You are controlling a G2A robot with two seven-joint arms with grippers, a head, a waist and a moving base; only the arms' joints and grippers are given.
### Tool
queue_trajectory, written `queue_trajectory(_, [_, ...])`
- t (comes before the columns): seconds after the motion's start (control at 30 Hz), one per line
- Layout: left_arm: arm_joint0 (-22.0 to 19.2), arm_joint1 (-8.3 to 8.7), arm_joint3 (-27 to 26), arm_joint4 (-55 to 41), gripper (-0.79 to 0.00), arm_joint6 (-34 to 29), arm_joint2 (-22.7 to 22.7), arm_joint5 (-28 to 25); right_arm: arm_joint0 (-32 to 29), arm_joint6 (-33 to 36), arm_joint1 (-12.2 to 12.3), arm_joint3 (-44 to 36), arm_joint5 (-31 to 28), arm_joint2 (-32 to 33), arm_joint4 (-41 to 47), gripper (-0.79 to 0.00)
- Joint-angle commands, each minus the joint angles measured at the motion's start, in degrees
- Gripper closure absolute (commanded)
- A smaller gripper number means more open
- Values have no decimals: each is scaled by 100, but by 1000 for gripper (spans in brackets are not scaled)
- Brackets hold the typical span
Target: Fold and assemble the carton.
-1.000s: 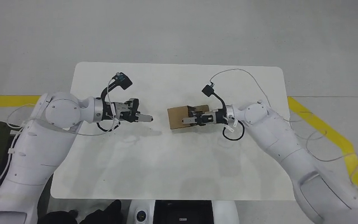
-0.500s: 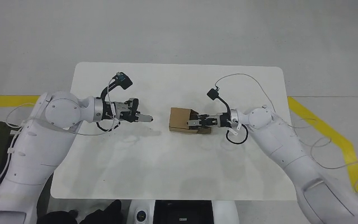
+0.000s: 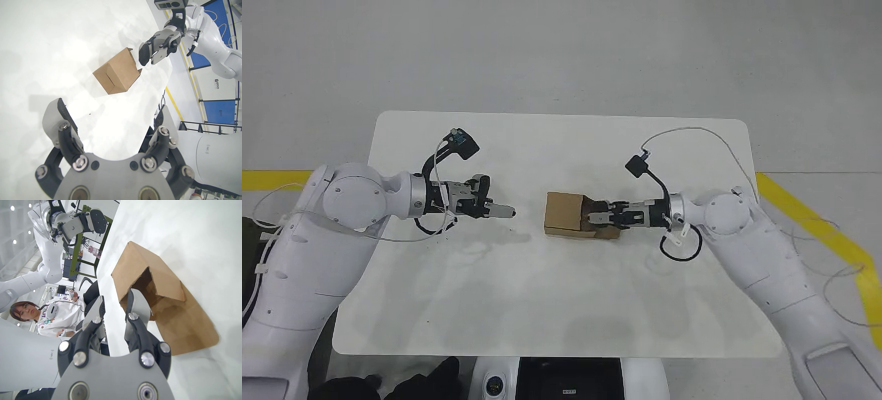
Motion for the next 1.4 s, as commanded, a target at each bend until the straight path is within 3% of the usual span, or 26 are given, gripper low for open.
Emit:
queue_trajectory(0.0, [0,0,0,0,-785,0,0,0,-94,-25,45,-199,41,113,-93,0])
queue_trajectory(0.2, [11,-1,-8,14,-785,29,3,8,-319,-168,134,-686,102,344,-395,0])
queue_trajectory(0.43, [-83,-3,-264,654,-785,204,126,-72,-359,-295,144,-773,62,384,-544,0])
queue_trajectory(0.6, [-114,-54,-200,1055,-785,1153,206,-695,-359,-295,144,-773,62,384,-544,0])
queue_trajectory(0.87, [-264,-183,332,1798,-785,2353,607,-2315,-359,-295,144,-773,62,384,-544,0])
queue_trajectory(1.07, [-362,-290,516,3155,-785,3506,772,-3338,-359,-295,144,-773,62,384,-544,0])
queue_trajectory(1.37, [-289,-363,618,5068,-785,4915,1143,-3541,-359,-295,144,-773,62,384,-544,0])
